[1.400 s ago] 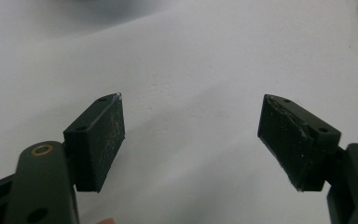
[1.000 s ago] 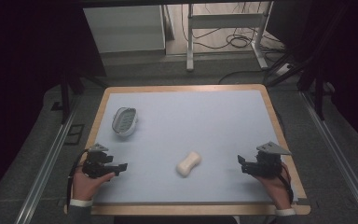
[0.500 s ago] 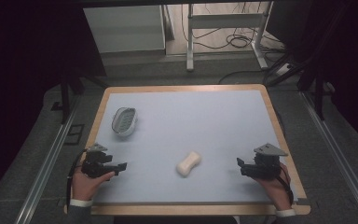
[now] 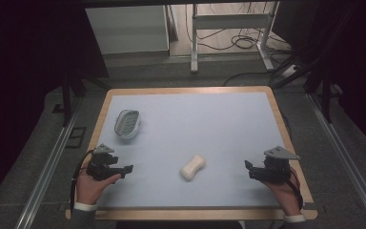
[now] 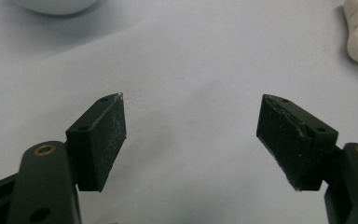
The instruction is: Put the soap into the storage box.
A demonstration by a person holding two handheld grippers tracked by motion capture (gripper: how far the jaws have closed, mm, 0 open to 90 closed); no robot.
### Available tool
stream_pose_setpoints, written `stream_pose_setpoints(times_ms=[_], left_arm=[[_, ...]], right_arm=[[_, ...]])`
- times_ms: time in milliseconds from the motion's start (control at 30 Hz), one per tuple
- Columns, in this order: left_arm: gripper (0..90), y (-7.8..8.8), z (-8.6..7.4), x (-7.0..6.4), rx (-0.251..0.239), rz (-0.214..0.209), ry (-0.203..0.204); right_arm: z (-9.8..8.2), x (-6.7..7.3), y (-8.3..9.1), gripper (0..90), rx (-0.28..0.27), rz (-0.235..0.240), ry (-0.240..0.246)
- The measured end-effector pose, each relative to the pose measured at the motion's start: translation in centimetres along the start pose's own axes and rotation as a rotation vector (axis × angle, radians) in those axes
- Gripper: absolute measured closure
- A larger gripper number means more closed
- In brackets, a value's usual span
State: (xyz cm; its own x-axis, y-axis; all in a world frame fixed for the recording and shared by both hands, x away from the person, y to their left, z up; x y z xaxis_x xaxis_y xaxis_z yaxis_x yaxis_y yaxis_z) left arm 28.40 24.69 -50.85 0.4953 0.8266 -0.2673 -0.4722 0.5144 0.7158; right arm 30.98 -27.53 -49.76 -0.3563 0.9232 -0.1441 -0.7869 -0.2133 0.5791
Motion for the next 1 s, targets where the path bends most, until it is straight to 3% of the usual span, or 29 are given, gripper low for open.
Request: stream_pose_setpoints(times_ms=[333,1000], left_arm=[[24.2,0.3,1.2,-1.3,0.01,-0.004,-0.038],[24.2,-1.9,2.4,-3.8,0.075,-0.041,-0.116]], right_arm=[[-0.1,-0.2,-0.1,10.4,0.006,-0.006,-0.002],[-0.3,-0.5,-0.2,10.4,0.013,-0.016,0.0]])
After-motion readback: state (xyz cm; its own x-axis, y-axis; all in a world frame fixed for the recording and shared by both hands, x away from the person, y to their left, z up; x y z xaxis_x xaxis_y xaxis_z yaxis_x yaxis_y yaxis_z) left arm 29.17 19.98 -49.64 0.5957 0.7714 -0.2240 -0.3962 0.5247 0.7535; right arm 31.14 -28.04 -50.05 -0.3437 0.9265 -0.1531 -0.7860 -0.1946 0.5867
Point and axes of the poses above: each handheld gripper's, and its own axes: y roughly backward along the jaws, z roughly out of its top, x roughly to its left, the point moved 1 cm from there along -y, roughly forward along the jaws, and after that the axes turned 6 degrees about -z, right-handed, at the moved point
